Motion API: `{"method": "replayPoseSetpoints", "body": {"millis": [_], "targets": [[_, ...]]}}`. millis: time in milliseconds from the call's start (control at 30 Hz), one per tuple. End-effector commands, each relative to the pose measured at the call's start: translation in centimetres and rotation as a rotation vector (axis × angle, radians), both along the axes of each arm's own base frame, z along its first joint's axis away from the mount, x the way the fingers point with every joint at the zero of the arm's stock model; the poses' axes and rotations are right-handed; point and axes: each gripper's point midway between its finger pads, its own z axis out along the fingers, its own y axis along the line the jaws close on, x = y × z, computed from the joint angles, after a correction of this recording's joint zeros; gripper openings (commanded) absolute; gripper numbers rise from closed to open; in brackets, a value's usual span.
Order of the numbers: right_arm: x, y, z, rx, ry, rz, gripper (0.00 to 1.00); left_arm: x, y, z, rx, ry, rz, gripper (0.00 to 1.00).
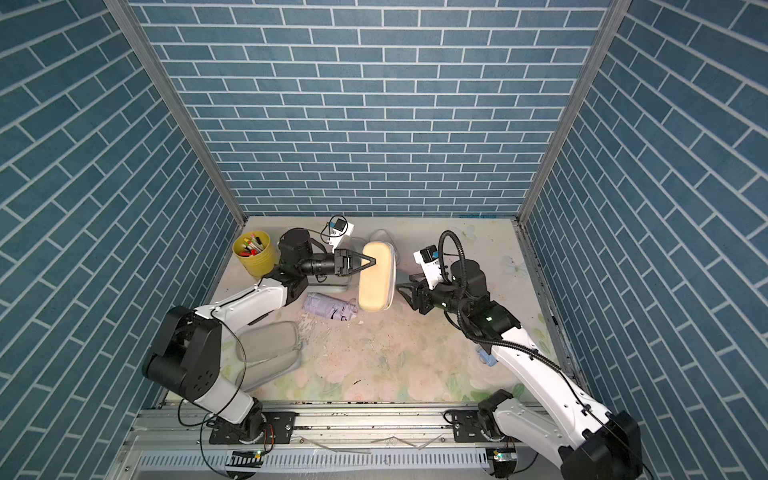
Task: Put umbrellas into zippered umbrella sleeves
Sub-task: Zip the zipper on the umbrella sleeve.
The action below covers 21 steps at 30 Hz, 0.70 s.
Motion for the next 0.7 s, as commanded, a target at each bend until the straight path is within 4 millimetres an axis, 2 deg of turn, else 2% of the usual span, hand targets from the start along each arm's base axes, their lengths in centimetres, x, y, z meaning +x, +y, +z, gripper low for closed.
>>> {"method": "replayPoseSetpoints", "body": {"millis": [0,100,233,400,667], "targets": [[2.7,-2.2,-2.2,-0.29,-0.225,-0.06,0.47,-2.7,0.3,0.9,0.089,-0.129,-0.088,0.18],[3.4,-1.1,-2.2,-0.372,-0.331,-0.027,0.4,-3.2,0.0,0.7,0.111,-0.136,-0.104,0.18],[3.6,0.6,-2.8,-0.485,-0.426,0.022,0.39,-3.5,-0.4,0.3,0.132,-0.125,-0.11,0.18],[3.4,2.2,-2.5,-0.498,-0.473,0.048,0.4,-3.4,-0.6,0.2,0.144,-0.129,-0.098,0.18],[3.1,3.3,-1.3,-0.478,-0.509,0.074,0.4,-3.8,-1.2,-0.7,0.168,-0.106,-0.114,0.18]]}}
